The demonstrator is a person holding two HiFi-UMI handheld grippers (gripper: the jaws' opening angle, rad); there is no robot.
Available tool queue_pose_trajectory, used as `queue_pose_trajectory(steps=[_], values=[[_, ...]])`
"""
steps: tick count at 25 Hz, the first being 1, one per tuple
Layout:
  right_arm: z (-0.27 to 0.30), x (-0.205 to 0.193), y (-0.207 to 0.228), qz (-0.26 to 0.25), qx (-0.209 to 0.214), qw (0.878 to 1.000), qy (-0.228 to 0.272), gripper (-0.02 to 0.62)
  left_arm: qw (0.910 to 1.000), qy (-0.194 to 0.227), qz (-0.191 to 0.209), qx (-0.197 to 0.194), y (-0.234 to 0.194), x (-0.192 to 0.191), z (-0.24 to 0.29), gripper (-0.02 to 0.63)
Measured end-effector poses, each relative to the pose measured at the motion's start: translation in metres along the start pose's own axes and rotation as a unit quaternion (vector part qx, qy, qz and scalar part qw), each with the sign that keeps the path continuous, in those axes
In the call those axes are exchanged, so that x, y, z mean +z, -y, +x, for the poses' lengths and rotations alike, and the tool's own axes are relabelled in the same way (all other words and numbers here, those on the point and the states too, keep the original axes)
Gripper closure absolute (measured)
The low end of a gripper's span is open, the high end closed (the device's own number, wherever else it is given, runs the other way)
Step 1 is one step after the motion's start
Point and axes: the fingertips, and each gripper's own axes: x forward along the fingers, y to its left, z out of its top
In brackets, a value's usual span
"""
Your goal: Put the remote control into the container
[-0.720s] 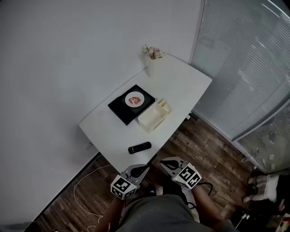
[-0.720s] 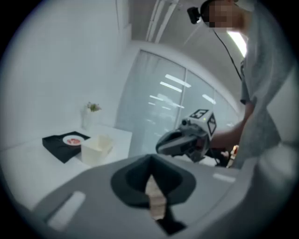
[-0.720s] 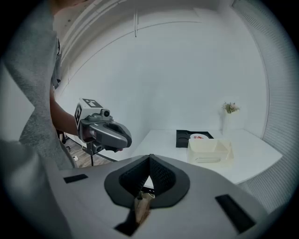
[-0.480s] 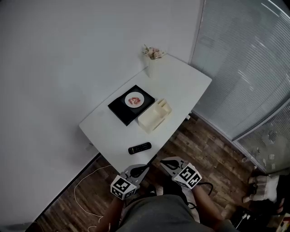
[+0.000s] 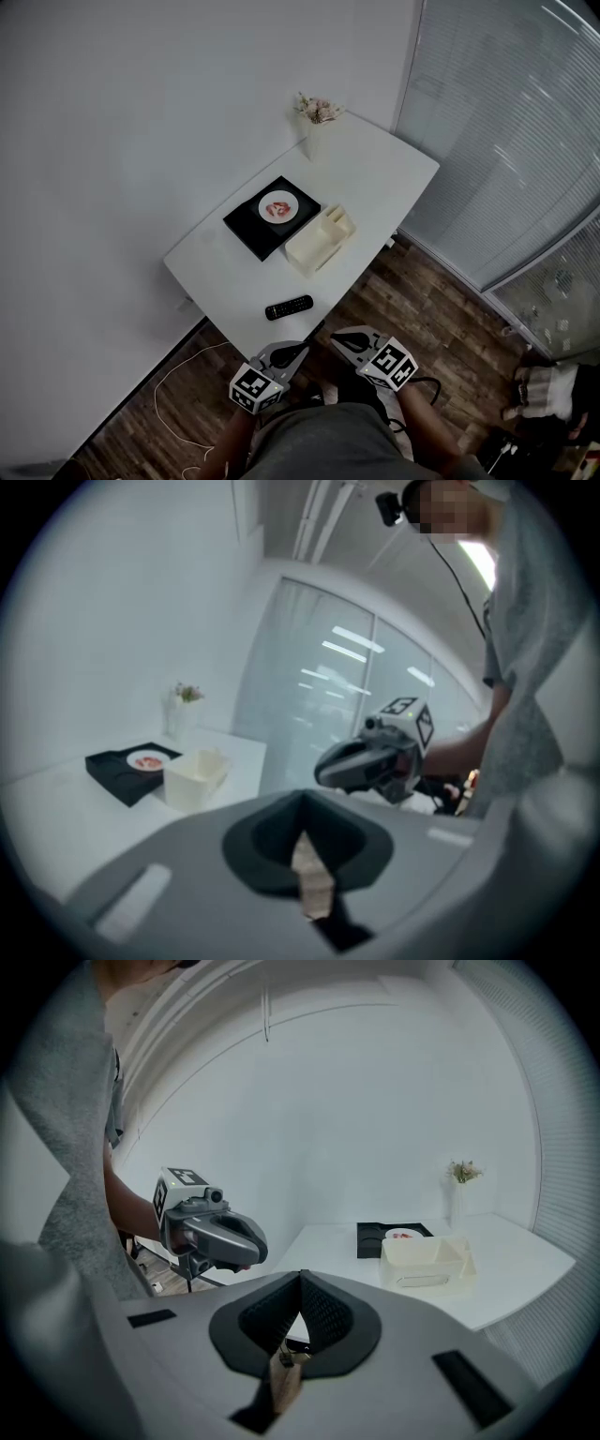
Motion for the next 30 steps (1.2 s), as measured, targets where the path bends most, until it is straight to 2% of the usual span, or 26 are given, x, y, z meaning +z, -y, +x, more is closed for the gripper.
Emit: queue_pose_trajectory(steps=[19, 30], values=[[0.002, -0.004, 0.023, -0.013, 0.027, 0.999, -0.019, 0.580, 0.9995, -0.002, -0.014, 0.027, -0.003, 0.012, 0.020, 0.606], [-0.004, -0.009, 0.048, -0.030, 0.079, 0.996, -0.028, 0.580, 0.9971, -0.004, -0.032, 0.068, -0.010, 0.020, 0.052, 0.606]])
